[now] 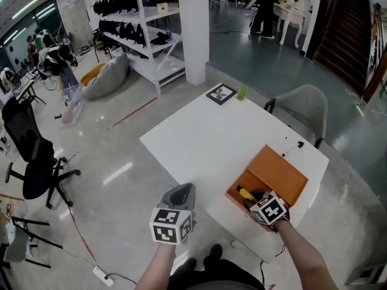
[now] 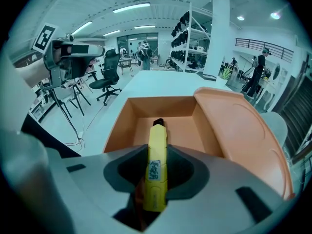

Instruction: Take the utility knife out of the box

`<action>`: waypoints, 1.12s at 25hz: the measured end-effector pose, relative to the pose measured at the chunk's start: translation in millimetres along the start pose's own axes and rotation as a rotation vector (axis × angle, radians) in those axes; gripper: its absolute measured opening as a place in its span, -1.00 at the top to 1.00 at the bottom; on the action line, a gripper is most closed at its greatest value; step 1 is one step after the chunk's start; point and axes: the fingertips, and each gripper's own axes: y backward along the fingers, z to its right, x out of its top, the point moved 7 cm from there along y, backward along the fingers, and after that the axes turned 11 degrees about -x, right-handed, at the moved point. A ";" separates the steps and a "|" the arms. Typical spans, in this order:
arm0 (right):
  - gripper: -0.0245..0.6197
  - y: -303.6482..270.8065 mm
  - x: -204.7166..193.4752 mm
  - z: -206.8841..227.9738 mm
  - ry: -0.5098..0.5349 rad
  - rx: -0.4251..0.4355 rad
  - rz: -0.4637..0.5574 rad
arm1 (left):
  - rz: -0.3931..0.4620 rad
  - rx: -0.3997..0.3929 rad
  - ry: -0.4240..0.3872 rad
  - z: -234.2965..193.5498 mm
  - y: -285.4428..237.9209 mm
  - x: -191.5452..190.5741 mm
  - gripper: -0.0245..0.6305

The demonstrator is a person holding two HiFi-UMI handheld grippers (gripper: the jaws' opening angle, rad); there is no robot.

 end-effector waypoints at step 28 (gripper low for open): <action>0.56 83.7 29.0 29.8 -0.293 -0.149 0.373 | -0.018 -0.129 -0.058 26.8 -41.9 9.4 0.87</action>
